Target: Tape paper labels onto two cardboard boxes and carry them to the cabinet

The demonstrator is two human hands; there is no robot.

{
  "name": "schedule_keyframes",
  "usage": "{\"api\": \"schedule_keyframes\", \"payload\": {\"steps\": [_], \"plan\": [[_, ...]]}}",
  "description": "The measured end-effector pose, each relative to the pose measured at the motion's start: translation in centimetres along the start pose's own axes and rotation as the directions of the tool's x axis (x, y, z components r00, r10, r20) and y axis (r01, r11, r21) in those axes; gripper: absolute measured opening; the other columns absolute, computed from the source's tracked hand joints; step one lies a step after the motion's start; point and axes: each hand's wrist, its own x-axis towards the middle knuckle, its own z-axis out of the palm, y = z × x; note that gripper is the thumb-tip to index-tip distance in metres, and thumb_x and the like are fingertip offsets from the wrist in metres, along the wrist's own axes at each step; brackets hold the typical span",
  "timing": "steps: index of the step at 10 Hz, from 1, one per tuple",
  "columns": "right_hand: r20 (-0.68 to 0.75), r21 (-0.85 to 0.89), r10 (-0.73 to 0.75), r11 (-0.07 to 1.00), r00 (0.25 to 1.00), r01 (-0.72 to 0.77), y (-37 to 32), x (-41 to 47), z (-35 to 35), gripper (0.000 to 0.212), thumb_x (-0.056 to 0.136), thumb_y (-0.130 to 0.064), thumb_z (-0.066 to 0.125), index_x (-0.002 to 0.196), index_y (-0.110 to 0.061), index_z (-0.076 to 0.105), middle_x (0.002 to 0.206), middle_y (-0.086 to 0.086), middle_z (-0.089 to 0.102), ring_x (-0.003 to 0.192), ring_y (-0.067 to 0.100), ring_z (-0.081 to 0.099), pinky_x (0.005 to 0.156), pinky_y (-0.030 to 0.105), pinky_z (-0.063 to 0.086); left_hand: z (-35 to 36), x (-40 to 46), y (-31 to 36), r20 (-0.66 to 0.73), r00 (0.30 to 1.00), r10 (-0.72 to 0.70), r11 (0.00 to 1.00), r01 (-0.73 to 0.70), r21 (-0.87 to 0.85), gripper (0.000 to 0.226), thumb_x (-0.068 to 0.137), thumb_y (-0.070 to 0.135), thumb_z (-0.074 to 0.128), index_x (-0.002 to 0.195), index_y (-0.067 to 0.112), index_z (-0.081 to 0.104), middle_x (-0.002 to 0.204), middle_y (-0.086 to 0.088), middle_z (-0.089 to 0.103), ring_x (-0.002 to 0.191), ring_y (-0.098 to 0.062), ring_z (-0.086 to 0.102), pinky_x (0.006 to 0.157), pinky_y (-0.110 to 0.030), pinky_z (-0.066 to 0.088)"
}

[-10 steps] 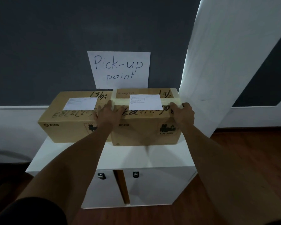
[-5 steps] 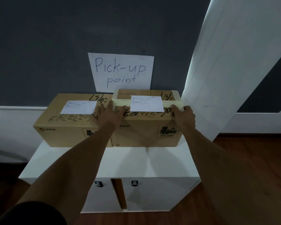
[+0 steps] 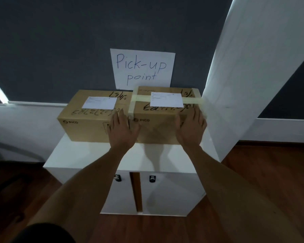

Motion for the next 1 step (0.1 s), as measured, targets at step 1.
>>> {"api": "schedule_keyframes", "payload": {"steps": [1], "plan": [[0.015, -0.012, -0.029, 0.999, 0.999, 0.030, -0.97, -3.39, 1.10, 0.067, 0.100, -0.051, 0.047, 0.146, -0.003, 0.044, 0.149, 0.019, 0.049, 0.142, 0.038, 0.041, 0.118, 0.055, 0.027, -0.34, -2.17, -2.60, 0.069, 0.997, 0.034, 0.999, -0.036, 0.016, 0.086, 0.093, 0.067, 0.050, 0.158, 0.017, 0.025, 0.166, -0.013, 0.026, 0.155, -0.032, 0.021, 0.123, -0.055, 0.024]]}}
